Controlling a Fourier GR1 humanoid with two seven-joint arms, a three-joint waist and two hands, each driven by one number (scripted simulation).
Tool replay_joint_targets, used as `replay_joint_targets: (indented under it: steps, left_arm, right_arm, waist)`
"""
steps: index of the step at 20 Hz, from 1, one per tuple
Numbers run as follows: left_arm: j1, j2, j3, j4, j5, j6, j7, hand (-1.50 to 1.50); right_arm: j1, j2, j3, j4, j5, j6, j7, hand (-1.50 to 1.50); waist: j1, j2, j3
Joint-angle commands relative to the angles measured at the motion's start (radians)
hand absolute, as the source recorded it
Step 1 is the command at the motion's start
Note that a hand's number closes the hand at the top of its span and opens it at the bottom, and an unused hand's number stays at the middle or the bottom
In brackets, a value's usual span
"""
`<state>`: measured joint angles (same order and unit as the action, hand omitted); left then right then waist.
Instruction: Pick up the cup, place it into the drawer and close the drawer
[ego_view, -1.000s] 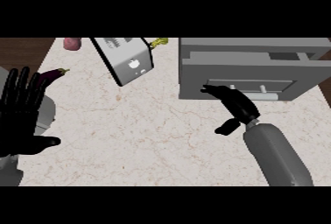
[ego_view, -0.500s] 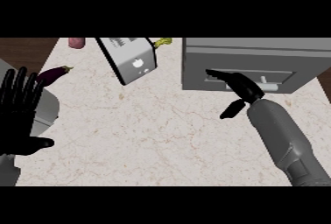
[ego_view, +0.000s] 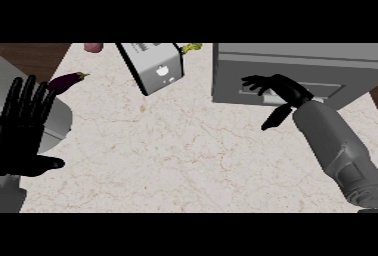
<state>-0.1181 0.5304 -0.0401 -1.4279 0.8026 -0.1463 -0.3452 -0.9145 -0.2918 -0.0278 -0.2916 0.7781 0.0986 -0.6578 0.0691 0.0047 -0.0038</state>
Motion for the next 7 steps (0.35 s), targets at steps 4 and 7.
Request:
replay_joint_targets:
  steps: [4,7]
  left_arm:
    - [-0.039,0.002,0.005,0.026,-0.006,-0.01,0.017,-1.5]
    - [0.003,-0.001,-0.002,0.016,-0.038,-0.013,-0.014,-1.5]
  right_arm:
    - [-0.088,-0.067,-0.047,0.096,-0.008,-0.034,0.073,-1.5]
    - [-0.099,-0.085,-0.047,0.111,-0.008,-0.015,0.064,-1.5]
  waist:
    - [0.017,0.033,0.007]
    - [0.026,0.03,0.007]
